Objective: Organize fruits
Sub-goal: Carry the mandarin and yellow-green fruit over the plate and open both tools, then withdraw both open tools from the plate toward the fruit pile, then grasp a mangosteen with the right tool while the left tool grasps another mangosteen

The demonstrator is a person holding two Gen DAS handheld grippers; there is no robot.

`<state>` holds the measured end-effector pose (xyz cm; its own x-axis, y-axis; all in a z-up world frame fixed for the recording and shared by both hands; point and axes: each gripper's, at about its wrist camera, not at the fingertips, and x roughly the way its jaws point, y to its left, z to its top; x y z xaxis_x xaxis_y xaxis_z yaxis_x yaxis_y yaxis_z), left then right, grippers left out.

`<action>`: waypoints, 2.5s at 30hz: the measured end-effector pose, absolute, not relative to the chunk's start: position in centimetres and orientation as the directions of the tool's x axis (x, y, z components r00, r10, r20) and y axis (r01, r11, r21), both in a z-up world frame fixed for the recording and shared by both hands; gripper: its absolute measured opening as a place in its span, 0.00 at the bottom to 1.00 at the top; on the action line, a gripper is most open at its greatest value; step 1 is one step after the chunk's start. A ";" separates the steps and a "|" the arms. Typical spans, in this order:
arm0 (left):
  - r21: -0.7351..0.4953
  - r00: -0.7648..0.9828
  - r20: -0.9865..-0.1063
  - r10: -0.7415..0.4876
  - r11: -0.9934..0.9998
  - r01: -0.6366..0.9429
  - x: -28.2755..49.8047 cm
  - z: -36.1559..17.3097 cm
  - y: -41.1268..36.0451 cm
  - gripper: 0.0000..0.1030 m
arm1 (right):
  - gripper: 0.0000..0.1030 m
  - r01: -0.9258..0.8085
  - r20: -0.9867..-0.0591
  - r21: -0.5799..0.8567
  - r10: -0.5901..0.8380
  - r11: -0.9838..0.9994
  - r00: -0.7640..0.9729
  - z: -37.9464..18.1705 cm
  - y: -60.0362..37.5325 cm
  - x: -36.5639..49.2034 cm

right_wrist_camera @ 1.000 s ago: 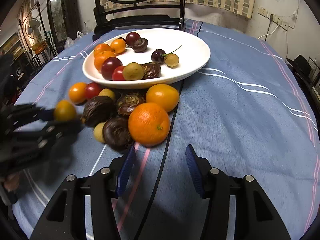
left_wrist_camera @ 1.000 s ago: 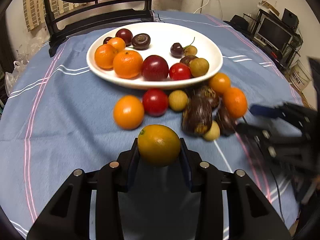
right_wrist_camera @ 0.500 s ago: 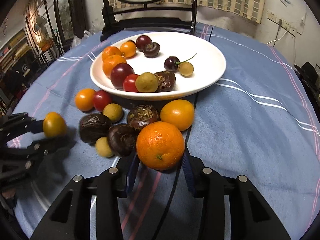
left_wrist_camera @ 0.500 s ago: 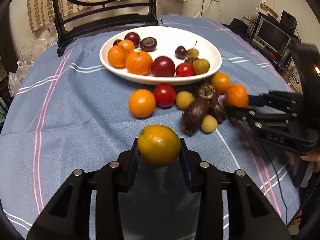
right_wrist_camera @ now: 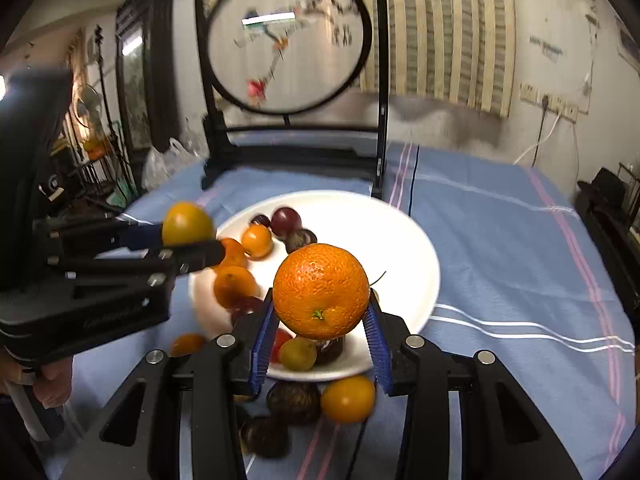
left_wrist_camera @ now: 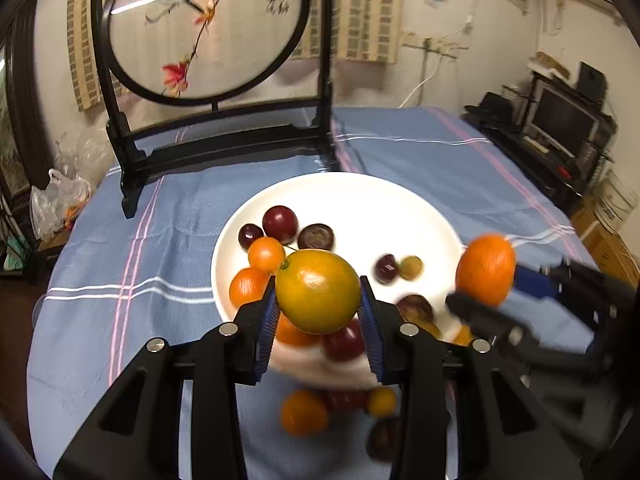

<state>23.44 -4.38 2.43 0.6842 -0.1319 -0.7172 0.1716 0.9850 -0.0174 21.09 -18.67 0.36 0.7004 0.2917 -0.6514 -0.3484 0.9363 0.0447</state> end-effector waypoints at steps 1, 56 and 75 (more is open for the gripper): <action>-0.014 0.676 -0.727 -0.123 0.986 0.163 24.1 2.0 -4.4 0.36 | 0.41 -0.346 -0.663 0.045 0.287 0.937 0.691 -0.1 -18.5 21.7; -0.019 0.601 -0.796 -0.071 0.995 0.093 13.0 -5.1 1.1 0.83 | 0.31 -0.404 -0.808 0.046 0.272 0.914 0.523 -6.6 -15.3 15.2; 0.005 0.544 -0.833 -0.097 0.983 0.182 14.5 -6.2 -3.0 0.63 | 0.31 -0.357 -0.780 0.078 0.280 0.931 0.559 -5.1 -21.7 11.5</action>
